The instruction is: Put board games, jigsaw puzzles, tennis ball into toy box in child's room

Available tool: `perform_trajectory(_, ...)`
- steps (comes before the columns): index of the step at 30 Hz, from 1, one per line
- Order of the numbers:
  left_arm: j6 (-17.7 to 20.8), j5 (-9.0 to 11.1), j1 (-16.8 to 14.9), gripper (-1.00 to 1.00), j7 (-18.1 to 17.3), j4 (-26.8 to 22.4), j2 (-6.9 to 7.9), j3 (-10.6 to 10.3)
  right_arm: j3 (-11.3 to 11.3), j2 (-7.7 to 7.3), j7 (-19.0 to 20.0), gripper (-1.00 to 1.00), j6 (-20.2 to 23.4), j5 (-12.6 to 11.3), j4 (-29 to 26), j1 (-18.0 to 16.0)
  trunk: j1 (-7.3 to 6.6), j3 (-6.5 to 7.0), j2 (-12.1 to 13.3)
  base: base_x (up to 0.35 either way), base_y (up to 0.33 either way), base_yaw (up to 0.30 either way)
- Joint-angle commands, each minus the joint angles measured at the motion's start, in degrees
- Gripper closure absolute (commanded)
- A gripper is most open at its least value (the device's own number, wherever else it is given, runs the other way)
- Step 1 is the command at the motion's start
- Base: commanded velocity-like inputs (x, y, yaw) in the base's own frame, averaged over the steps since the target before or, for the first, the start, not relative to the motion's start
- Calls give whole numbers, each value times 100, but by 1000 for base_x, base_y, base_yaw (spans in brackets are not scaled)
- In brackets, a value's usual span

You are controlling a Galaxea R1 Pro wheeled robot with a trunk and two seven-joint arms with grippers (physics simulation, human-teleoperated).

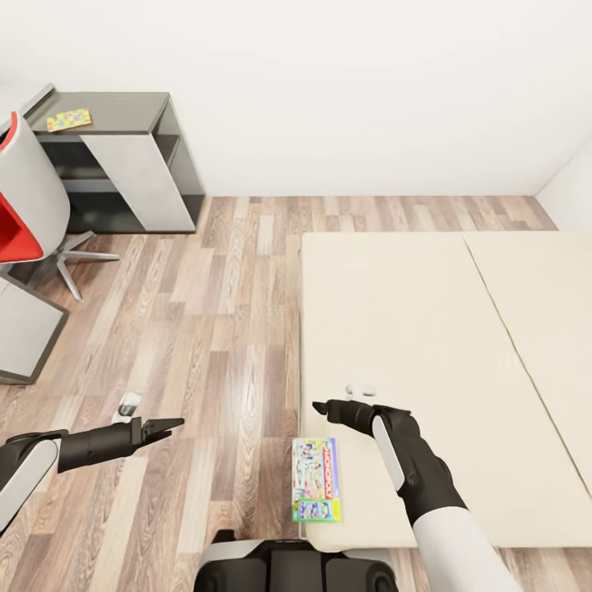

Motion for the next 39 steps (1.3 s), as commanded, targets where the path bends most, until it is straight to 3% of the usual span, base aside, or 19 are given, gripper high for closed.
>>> perform_trajectory(1,19,9,-5,-100,-9,2,4,-9,-16,5,-3,-100,35,-44,-1,-2,4,3,-9,0,0,79)
perform_trajectory(28,14,12,-5,-100,-17,2,1,31,-47,-1,10,-100,33,-46,16,-2,4,248,-9,0,0,94)
perform_trajectory(39,14,16,-5,-100,-22,2,7,32,-47,4,4,-100,37,-47,16,-2,4,295,-9,0,0,-124)
